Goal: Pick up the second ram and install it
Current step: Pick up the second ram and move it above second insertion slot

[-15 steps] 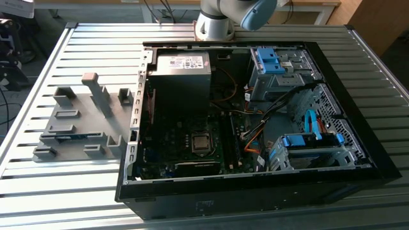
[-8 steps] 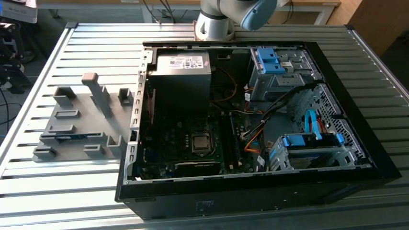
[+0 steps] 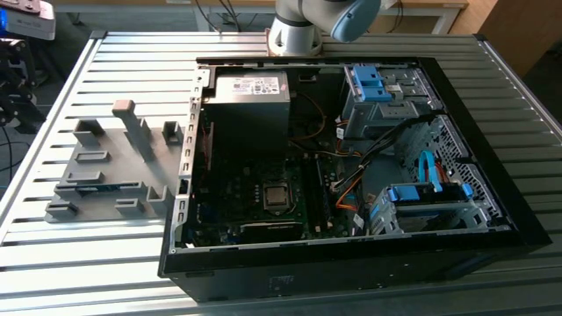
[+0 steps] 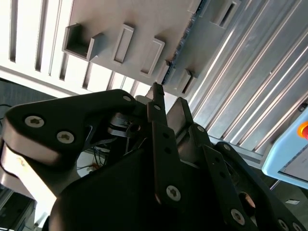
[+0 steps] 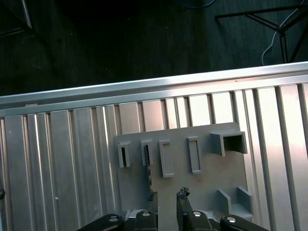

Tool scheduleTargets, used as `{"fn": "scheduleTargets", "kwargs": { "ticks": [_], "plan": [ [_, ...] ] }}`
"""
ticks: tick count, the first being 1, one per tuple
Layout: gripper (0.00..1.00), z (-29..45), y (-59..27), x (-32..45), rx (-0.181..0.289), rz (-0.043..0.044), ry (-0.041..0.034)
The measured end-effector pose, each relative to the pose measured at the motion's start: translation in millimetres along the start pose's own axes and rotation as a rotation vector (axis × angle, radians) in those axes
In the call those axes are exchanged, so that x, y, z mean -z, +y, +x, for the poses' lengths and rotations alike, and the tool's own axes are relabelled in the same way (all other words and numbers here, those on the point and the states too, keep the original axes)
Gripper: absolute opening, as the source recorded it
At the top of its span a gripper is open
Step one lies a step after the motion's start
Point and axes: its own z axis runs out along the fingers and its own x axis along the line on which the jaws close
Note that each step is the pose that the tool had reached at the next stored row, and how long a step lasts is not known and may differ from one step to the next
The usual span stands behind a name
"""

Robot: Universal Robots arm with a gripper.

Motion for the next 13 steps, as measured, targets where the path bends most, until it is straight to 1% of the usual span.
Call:
{"fn": "scheduleTargets", "kwargs": {
  "ticks": [3, 7, 9, 13],
  "plan": [
    [0.3, 1.7, -0.3, -3.1, 0.0, 0.0002, -0.0002],
    [0.3, 2.0, -0.6, -7.2, 0.0, 0.0002, 0.0004],
    [0.3, 2.0, -0.8, -9.2, 0.0, 0.0003, 0.0017],
    [0.3, 2.0, -1.0, -12.7, 0.0, 0.0013, 0.0082]
  ]
}}
